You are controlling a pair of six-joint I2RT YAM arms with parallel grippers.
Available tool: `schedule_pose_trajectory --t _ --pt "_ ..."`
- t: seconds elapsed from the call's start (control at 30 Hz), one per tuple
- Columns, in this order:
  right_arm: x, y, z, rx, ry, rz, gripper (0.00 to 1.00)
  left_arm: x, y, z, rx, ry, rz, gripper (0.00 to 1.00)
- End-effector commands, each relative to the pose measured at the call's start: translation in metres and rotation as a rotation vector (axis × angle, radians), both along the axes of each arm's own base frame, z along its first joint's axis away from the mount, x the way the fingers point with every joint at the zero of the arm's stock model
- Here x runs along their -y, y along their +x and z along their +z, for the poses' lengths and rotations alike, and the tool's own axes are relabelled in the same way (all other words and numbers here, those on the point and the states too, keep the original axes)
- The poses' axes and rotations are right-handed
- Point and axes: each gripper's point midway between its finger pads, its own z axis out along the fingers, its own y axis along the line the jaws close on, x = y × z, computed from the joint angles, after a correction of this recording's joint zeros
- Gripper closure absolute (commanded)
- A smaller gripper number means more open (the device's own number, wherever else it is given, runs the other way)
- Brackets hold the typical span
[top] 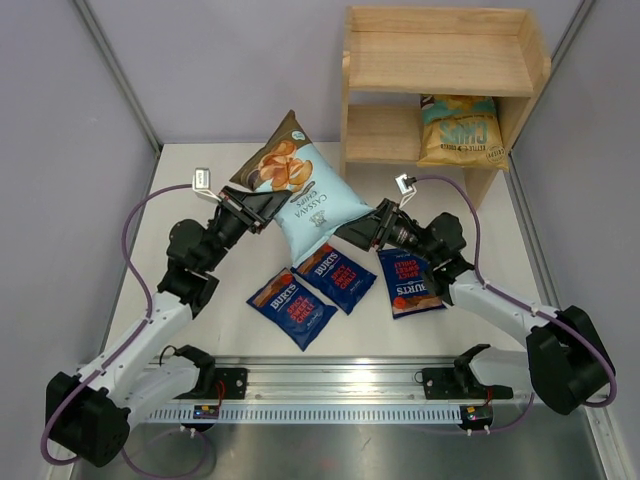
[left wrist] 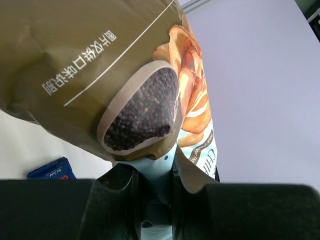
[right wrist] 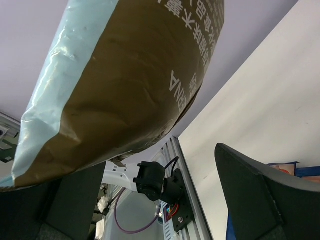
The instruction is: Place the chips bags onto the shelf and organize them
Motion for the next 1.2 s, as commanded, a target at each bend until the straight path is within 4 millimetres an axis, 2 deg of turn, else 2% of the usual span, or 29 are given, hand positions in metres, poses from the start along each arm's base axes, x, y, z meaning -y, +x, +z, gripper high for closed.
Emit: schedule_pose_trajectory --t 0.0,0.13,0.27,0.37,0.43,0.53,0.6,0.63,0.7,0.73,0.83,1.07,1.13,1.17 --pt "0.008 -0.025 0.062 0.196 0.143 0.031 0.03 0.015 -0.006 -0.005 0.044 0.07 -0.042 0.86" --pt "0.01 -0.038 0.062 0.231 0.137 0.079 0.03 0.006 -0.003 -0.007 0.035 0.058 0.016 0.86" --pt "0.014 -0.05 0.053 0.232 0.121 0.094 0.03 -0.005 0.0 -0.003 0.047 0.052 0.081 0.86" --pt "0.016 -0.056 0.05 0.224 0.112 0.105 0.03 -0.002 -0.002 -0.002 0.054 0.029 0.064 0.86" --pt "0.017 -0.052 0.046 0.201 0.102 0.084 0.03 0.005 -0.003 -0.007 0.048 0.025 0.036 0.87" --pt "0.019 -0.06 0.054 0.23 0.118 0.107 0.03 0.007 -0.001 -0.015 0.029 0.032 0.035 0.87" --pt "0.018 -0.051 0.048 0.158 0.103 0.075 0.01 0.006 -0.003 -0.011 0.047 0.026 0.035 0.87" --pt "0.019 -0.046 0.053 0.134 0.097 0.045 0.01 0.007 -0.006 -0.008 0.059 0.025 0.025 0.87" --pt "0.019 -0.032 0.041 0.092 0.038 -0.017 0.01 0.009 -0.009 -0.001 0.082 0.014 0.012 0.87" --pt "0.02 -0.029 0.042 0.079 0.039 -0.037 0.01 0.011 -0.012 0.001 0.096 0.012 -0.002 0.87" --pt "0.028 -0.005 0.035 -0.014 0.019 -0.175 0.0 0.016 -0.02 0.011 0.151 -0.002 -0.039 0.87" --pt "0.029 0.005 0.03 -0.078 0.032 -0.214 0.01 0.042 -0.04 0.009 0.179 -0.075 -0.165 0.87" --pt "0.03 0.005 0.027 -0.084 0.043 -0.218 0.07 0.048 -0.043 0.01 0.184 -0.069 -0.19 0.87" --pt "0.031 0.0 0.038 -0.034 0.079 -0.202 0.14 0.05 -0.044 0.009 0.183 -0.067 -0.199 0.86"
